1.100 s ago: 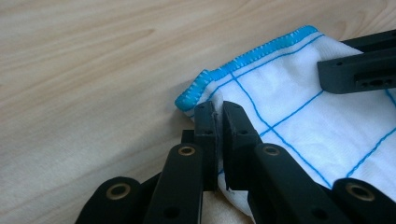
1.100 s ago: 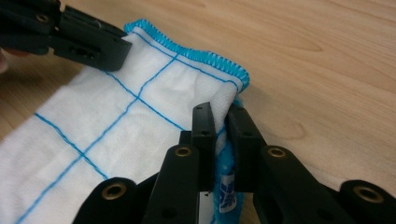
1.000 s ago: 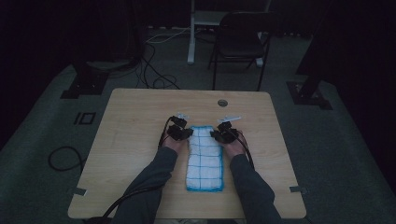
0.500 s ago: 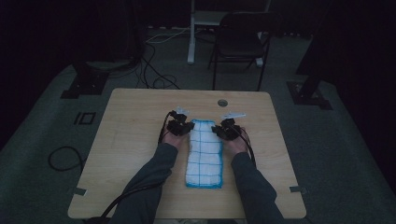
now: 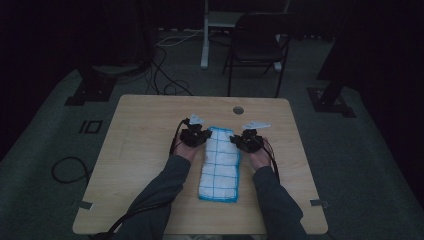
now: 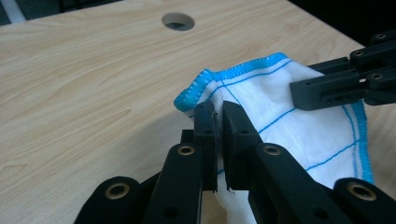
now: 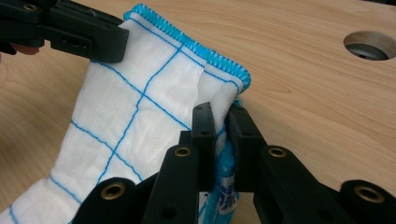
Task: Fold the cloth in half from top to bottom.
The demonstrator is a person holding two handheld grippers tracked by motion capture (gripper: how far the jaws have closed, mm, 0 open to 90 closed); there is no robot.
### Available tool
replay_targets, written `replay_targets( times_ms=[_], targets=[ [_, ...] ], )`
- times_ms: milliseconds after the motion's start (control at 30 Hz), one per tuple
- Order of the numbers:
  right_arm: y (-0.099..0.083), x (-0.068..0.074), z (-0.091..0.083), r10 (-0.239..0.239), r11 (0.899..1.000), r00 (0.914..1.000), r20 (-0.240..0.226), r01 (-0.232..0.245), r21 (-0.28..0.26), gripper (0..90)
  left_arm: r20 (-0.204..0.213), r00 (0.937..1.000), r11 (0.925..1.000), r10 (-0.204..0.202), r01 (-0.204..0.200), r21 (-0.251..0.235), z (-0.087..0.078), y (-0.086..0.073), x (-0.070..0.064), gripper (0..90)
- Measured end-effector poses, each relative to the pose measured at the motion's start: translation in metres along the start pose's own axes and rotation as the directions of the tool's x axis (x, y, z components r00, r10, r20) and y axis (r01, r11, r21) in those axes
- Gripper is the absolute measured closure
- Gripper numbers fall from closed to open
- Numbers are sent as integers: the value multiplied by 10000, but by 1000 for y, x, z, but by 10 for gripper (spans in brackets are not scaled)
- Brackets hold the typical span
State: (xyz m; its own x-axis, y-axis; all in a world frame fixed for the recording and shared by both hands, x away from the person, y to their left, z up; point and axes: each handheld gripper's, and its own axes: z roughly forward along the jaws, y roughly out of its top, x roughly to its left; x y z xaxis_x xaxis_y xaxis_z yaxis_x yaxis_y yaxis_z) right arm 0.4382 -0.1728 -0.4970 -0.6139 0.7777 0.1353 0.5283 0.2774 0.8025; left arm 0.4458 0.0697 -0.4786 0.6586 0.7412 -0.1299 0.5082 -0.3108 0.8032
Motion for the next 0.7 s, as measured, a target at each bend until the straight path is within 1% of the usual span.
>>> replay_targets(
  times_ms=[167,367,500,533,700],
  targets=[
    [-5,6,-9,-154,9997,9999,-55,153,-211,832,201,9997,9996,163,-158,-251,-10,-3,-6,858],
    [-10,15,-19,-357,9984,9993,-116,352,-442,832,427,9989,9982,206,-182,-570,-22,-8,-13,857],
    [-13,20,-25,-382,9976,9991,-164,372,-581,831,554,9981,9973,271,-232,-702,-30,-12,-17,856],
    [-14,22,-26,-385,9974,9991,-172,374,-619,831,595,9980,9971,236,-192,-739,-31,-13,-18,856],
    [-21,29,-32,-373,9962,9990,-227,354,-792,830,726,9967,9959,370,-308,-849,-39,-20,-23,856]
  ],
)
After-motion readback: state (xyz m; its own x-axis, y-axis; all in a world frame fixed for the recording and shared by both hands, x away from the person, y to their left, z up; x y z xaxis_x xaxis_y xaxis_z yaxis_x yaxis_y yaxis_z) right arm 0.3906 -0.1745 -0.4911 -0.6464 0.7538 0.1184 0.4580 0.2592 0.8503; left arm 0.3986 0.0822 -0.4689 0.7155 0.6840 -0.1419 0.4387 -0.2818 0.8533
